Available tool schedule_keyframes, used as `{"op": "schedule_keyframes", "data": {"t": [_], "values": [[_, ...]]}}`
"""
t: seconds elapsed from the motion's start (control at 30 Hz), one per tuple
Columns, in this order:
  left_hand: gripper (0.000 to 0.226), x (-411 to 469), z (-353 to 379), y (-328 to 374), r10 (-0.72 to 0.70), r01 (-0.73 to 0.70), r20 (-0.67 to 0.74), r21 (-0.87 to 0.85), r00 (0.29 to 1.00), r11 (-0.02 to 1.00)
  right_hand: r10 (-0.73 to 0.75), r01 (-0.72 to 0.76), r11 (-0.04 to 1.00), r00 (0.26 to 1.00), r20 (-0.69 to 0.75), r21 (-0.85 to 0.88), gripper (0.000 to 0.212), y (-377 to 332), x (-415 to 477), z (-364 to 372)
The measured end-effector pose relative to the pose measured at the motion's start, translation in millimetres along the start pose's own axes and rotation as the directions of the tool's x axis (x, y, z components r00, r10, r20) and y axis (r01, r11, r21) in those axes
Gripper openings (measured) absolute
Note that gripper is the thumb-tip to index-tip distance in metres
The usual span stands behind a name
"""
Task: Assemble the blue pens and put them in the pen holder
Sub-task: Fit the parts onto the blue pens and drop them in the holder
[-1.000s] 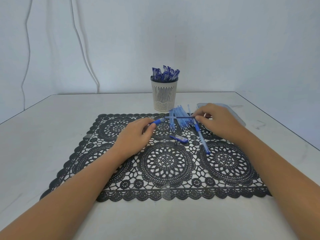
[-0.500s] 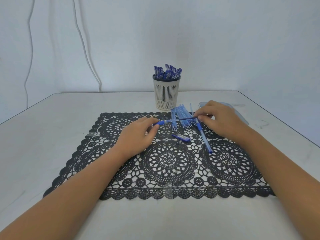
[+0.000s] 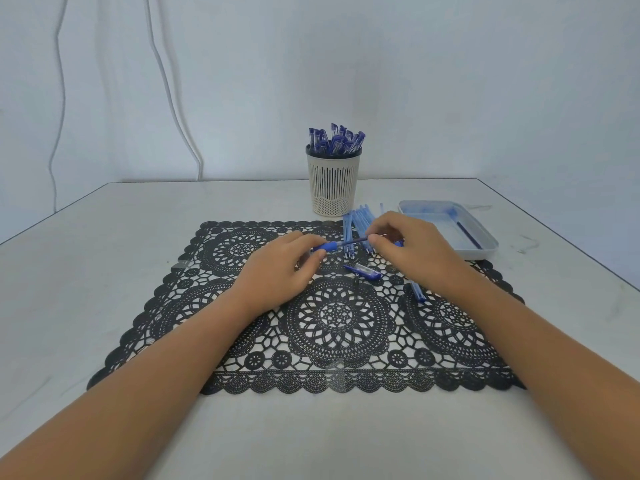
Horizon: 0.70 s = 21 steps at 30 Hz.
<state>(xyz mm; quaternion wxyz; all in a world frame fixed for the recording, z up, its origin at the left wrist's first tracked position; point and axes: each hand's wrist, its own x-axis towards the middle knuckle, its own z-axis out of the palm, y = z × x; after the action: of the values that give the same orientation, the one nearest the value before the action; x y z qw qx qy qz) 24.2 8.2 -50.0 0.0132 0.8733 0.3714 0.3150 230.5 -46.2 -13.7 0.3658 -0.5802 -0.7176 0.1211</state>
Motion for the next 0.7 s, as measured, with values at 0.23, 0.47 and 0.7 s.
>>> {"op": "schedule_keyframes", "data": {"t": [0.23, 0.47, 0.7], "values": [[0.045, -1.0, 1.4, -0.5, 0.034, -0.034, -0.001, 0.0, 0.999, 0.999, -0.016, 0.012, 0.991, 0.999, 0.029, 0.13, 0.018, -2.3, 0.1, 13.5], [0.046, -0.4, 0.7, -1.3, 0.001, -0.001, -0.009, -0.024, 1.0, 1.0, 0.047, -0.053, 0.975, 0.998, 0.031, 0.217, 0.029, -1.9, 0.0, 6.5], [0.037, -1.0, -0.9, -0.8, -0.056, 0.055, -0.016, -0.041, 0.998, 0.998, -0.014, 0.114, 0.956, 0.937, 0.35, -0.269, 0.011, 4.2, -1.6, 3.5]]}}
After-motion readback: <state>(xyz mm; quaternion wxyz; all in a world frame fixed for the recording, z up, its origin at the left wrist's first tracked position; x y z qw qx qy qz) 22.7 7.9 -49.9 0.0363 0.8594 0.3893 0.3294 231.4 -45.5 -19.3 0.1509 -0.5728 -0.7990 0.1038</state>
